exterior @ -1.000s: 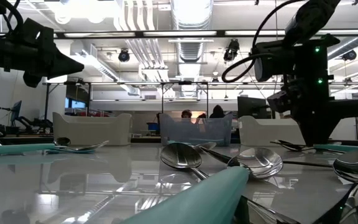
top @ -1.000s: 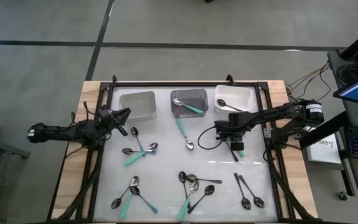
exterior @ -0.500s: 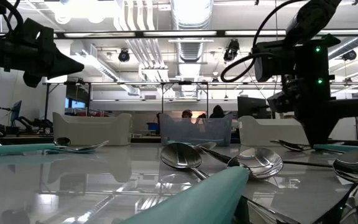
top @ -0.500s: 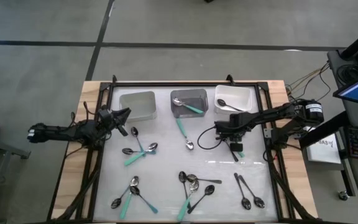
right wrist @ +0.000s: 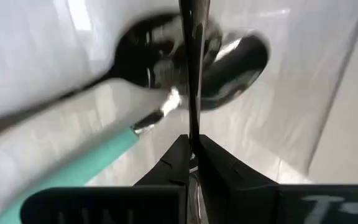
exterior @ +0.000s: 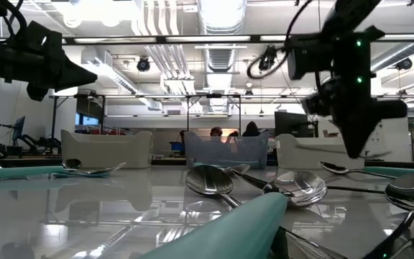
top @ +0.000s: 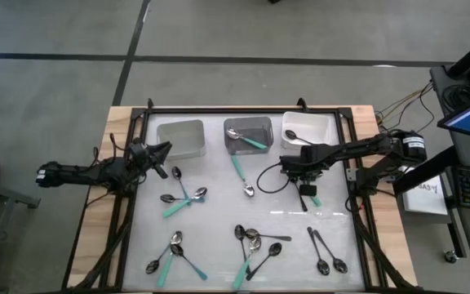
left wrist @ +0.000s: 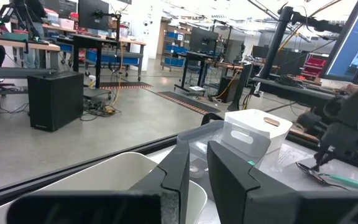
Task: Sort silverware by color (type)
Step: Put the black spoon into the white bin
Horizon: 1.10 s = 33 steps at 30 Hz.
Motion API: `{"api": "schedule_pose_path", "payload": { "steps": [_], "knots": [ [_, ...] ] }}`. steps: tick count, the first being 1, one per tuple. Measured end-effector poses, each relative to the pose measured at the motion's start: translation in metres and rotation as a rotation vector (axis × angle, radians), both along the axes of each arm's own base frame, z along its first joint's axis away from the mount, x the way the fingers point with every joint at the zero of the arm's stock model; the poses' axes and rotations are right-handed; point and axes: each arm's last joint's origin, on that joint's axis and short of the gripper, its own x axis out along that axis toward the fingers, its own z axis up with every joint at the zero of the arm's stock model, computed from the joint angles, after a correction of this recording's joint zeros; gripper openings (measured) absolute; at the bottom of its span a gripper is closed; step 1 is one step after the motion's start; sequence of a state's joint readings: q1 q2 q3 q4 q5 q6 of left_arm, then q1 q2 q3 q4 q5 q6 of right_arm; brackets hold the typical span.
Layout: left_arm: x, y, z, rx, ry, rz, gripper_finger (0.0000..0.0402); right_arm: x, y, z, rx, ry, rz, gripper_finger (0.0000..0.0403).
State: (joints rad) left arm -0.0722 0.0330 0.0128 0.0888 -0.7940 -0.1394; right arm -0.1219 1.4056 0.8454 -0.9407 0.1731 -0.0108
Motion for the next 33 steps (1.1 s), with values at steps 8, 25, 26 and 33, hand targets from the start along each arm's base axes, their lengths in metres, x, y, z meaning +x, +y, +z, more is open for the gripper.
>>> {"api": "schedule_pose_path", "payload": {
  "steps": [8, 25, 26, 33],
  "knots": [
    [0.000, 0.000, 0.000, 0.000, 0.000, 0.000, 0.0041, 0.006, -0.023, 0.051, -0.262, -0.092, 0.002, 0.0012],
    [0.000, 0.000, 0.000, 0.000, 0.000, 0.000, 0.0041, -0.032, -0.131, 0.043, -0.281, 0.022, -0.424, 0.0013],
    [0.000, 0.000, 0.000, 0.000, 0.000, 0.000, 0.0041, -0.033, -0.133, 0.042, -0.282, 0.025, -0.441, 0.0013],
    [0.000, 0.000, 0.000, 0.000, 0.000, 0.000, 0.0041, -0.035, -0.135, 0.049, -0.264, -0.019, -0.464, 0.0014]
  ]
}}
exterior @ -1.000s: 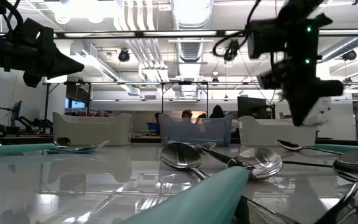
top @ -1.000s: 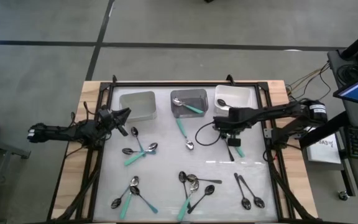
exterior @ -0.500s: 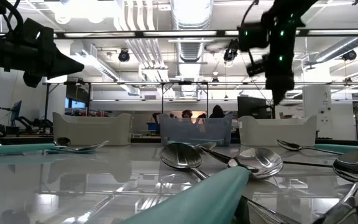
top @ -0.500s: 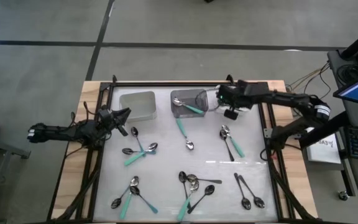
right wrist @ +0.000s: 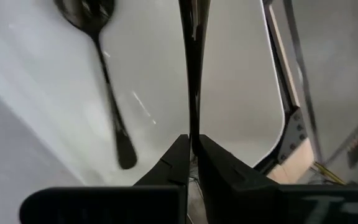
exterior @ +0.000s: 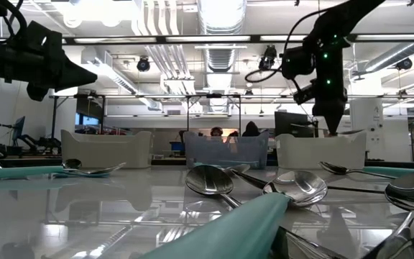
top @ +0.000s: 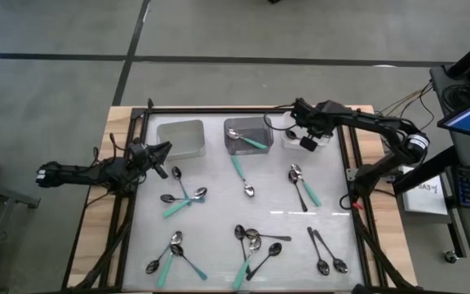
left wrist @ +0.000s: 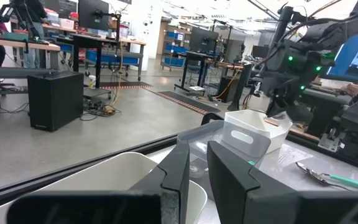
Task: Sort silverware by color (type)
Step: Put the black spoon into the white bin, then put the green spoon into the black bin
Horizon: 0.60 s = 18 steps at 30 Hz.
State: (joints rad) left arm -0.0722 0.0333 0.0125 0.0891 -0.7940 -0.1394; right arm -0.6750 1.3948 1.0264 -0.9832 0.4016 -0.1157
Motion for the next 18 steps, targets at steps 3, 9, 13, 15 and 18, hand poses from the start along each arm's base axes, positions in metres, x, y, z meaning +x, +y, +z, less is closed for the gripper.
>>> {"api": "schedule_pose_path", "payload": {
  "steps": [3, 9, 13, 15, 18],
  "knots": [
    [0.000, 0.000, 0.000, 0.000, 0.000, 0.000, 0.0041, 0.000, 0.001, 0.002, 0.013, -0.030, -0.007, 0.0029],
    [0.000, 0.000, 0.000, 0.000, 0.000, 0.000, 0.0041, -0.001, 0.003, 0.005, 0.008, -0.069, -0.070, 0.0082],
    [0.000, 0.000, 0.000, 0.000, 0.000, 0.000, 0.0041, 0.000, 0.015, 0.008, 0.161, -0.210, -0.175, 0.0104],
    [0.000, 0.000, 0.000, 0.000, 0.000, 0.000, 0.0041, 0.005, 0.024, 0.009, 0.275, -0.295, -0.190, 0.0106],
    [0.000, 0.000, 0.000, 0.000, 0.000, 0.000, 0.0041, 0.016, 0.046, 0.011, 0.350, -0.336, -0.176, 0.0101]
  ]
}}
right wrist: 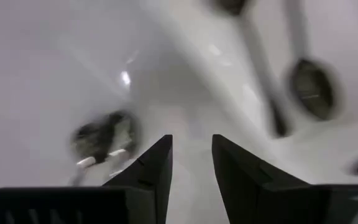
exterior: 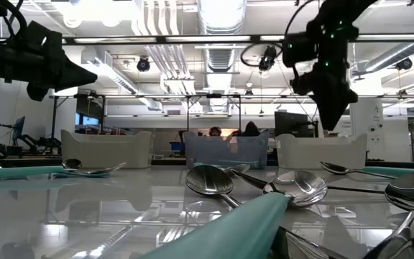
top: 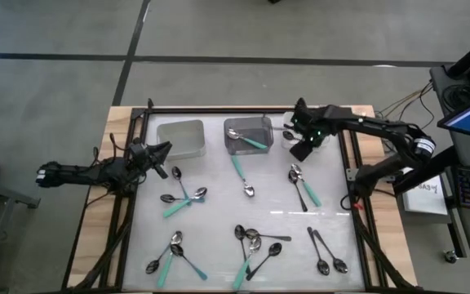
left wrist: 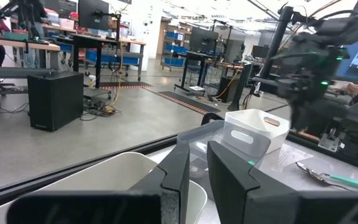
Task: Sort silverware by color (type)
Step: Put the green spoon into the black bin
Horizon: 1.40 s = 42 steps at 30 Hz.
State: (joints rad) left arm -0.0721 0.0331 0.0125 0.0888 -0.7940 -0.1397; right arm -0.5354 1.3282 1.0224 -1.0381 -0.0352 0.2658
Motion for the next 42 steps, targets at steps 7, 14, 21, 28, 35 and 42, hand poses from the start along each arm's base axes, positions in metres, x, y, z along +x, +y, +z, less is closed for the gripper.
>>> {"api": "schedule_pose_path", "payload": {
  "steps": [7, 14, 21, 28, 35, 42],
  "knots": [
    [0.000, 0.000, 0.000, 0.000, 0.000, 0.000, 0.0041, 0.023, 0.071, -0.007, 0.049, 0.055, 0.073, 0.0082],
    [0.000, 0.000, 0.000, 0.000, 0.000, 0.000, 0.0041, 0.027, 0.123, -0.013, -0.028, 0.090, 0.112, 0.0077],
    [0.000, 0.000, 0.000, 0.000, 0.000, 0.000, 0.0041, 0.018, 0.132, -0.035, -0.039, 0.116, 0.098, 0.0094],
    [0.000, 0.000, 0.000, 0.000, 0.000, 0.000, 0.0041, 0.007, 0.132, -0.058, -0.007, 0.144, 0.092, 0.0096],
    [0.000, 0.000, 0.000, 0.000, 0.000, 0.000, 0.0041, 0.001, 0.131, -0.075, 0.012, 0.140, 0.091, 0.0096],
    [0.000, 0.000, 0.000, 0.000, 0.000, 0.000, 0.0041, -0.009, 0.124, -0.094, 0.013, 0.126, 0.066, 0.0096]
  ]
}}
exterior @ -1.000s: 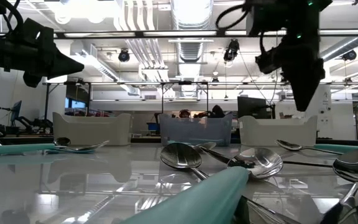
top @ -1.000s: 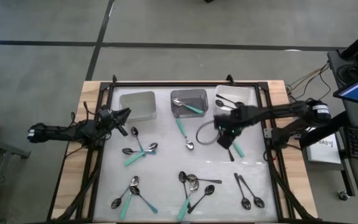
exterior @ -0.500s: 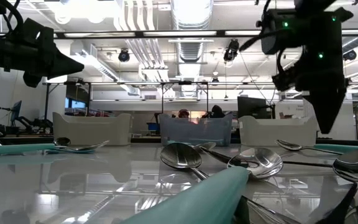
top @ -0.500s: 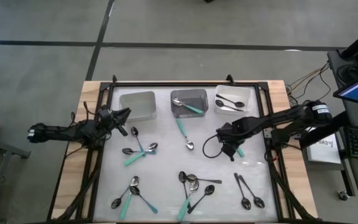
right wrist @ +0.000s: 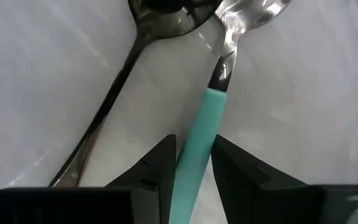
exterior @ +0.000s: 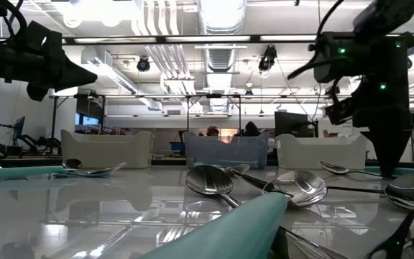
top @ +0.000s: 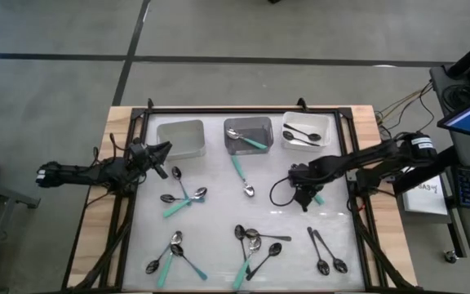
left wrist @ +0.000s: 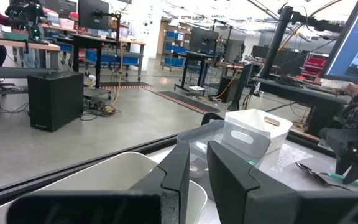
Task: Sort silverware by color (type)
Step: Put the green spoon into the black bin
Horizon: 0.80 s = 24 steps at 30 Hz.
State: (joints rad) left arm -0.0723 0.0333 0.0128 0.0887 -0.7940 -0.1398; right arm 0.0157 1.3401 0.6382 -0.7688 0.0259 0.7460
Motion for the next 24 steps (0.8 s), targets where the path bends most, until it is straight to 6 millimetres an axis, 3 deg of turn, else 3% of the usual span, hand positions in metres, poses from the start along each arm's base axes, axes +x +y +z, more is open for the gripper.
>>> {"api": "schedule_pose_path", "payload": {
  "steps": [4, 9, 14, 20, 24],
  "knots": [
    [0.000, 0.000, 0.000, 0.000, 0.000, 0.000, 0.0041, -0.001, -0.001, -0.002, 0.001, -0.001, 0.020, 0.0086],
    [0.000, 0.000, 0.000, 0.000, 0.000, 0.000, 0.0041, 0.000, -0.001, 0.000, 0.002, -0.011, 0.019, 0.0045],
    [0.000, 0.000, 0.000, 0.000, 0.000, 0.000, 0.0041, 0.000, -0.003, 0.001, -0.019, -0.012, -0.018, 0.0042],
    [0.000, 0.000, 0.000, 0.000, 0.000, 0.000, 0.0041, 0.008, -0.011, 0.010, -0.243, -0.039, -0.076, 0.0042],
    [0.000, 0.000, 0.000, 0.000, 0.000, 0.000, 0.0041, 0.020, -0.014, 0.027, -0.354, -0.081, -0.053, 0.0042]
  ]
}}
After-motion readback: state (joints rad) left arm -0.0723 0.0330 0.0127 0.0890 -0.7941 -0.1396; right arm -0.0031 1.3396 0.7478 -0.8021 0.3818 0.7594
